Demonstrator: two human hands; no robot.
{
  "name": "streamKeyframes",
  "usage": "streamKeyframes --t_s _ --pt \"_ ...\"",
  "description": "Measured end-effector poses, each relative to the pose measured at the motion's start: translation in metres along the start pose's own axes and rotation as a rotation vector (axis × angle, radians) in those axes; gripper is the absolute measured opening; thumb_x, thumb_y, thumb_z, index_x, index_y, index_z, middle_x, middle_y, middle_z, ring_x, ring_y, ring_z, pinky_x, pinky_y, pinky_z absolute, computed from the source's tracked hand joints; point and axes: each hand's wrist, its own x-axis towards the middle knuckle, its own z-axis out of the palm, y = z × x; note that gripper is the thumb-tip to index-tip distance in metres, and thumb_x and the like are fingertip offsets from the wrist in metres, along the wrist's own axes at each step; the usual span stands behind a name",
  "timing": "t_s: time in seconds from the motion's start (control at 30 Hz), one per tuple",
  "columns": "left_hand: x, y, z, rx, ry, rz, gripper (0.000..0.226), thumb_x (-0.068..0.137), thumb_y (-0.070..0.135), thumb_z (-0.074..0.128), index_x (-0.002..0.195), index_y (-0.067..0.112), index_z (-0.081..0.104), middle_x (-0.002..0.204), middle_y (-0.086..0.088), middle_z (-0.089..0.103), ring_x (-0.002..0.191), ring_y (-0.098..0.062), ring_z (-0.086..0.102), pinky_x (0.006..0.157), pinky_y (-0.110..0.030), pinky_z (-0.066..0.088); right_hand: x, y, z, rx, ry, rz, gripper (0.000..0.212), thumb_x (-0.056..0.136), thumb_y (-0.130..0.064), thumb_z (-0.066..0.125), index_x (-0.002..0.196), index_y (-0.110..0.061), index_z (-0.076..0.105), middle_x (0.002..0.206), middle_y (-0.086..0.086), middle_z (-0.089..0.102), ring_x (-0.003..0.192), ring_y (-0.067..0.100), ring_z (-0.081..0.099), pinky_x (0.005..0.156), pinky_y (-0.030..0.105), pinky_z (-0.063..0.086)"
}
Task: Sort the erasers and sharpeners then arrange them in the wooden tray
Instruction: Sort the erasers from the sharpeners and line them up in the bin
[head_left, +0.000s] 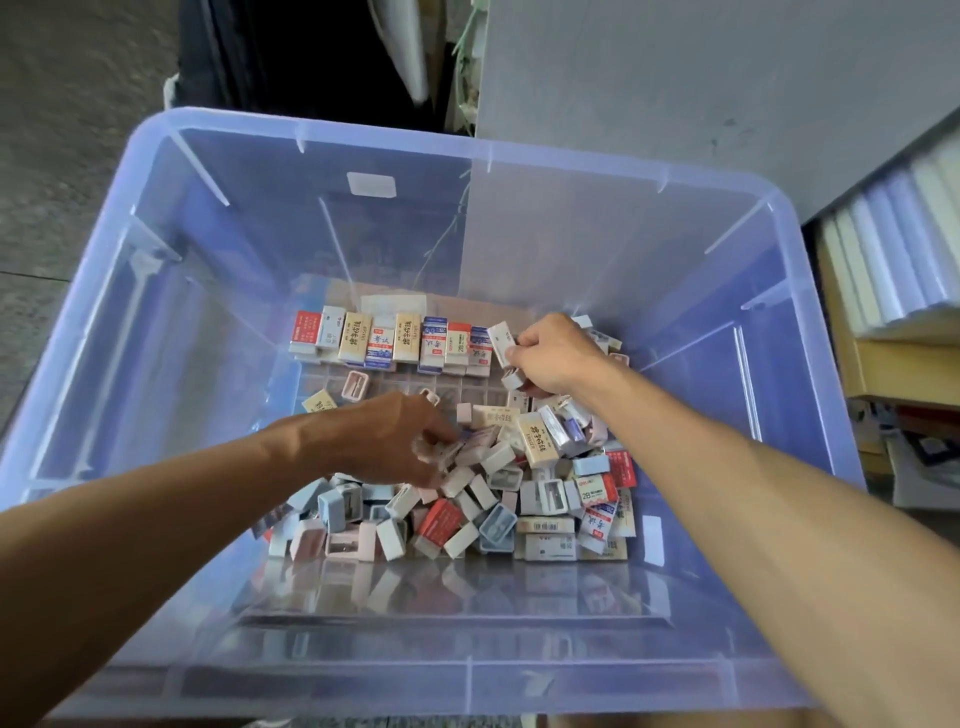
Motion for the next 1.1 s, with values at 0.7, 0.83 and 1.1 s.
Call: streamKeyframes --t_s 0.7,0.83,1.1 --pt "-0.004 -0.004 0.002 -0.175 0.145 -0.203 0.008 0.084 0.03 0.073 0.084 0.022 0.075 0.072 0.011 0.07 0.063 -0.01 0.065 0.052 -0.022 0.05 -0.022 -0.012 -0.002 -0.496 -0.247 -0.363 0.02 0.092 -0.021 0.064 0.109 -0.012 0.071 0.108 0.006 0.072 0.095 0.022 0.067 0.086 0.039 0.057" --pt "-0.003 -0.002 0.003 -0.178 0.17 -0.186 0.009 0.091 0.017 0.067 0.085 0.014 0.073 0.068 0.012 0.066 0.05 0.004 0.06 0.043 -0.01 0.041 -0.018 -0.01 0.008 -0.62 -0.43 -0.359 0.02 0.087 -0.026 0.069 0.097 -0.011 0.062 0.09 0.003 0.064 0.075 0.017 0.058 0.058 0.028 0.045" --pt "-0.008 -0.001 -0.002 -0.166 0.202 -0.244 0.027 0.082 -0.004 0.068 0.097 0.016 0.077 0.072 0.012 0.066 0.06 -0.006 0.061 0.045 -0.017 0.049 -0.024 -0.005 0.007 -0.568 -0.534 -0.328 0.016 0.094 -0.036 0.067 0.09 -0.02 0.067 0.086 -0.002 0.067 0.07 0.014 0.061 0.058 0.029 0.048"
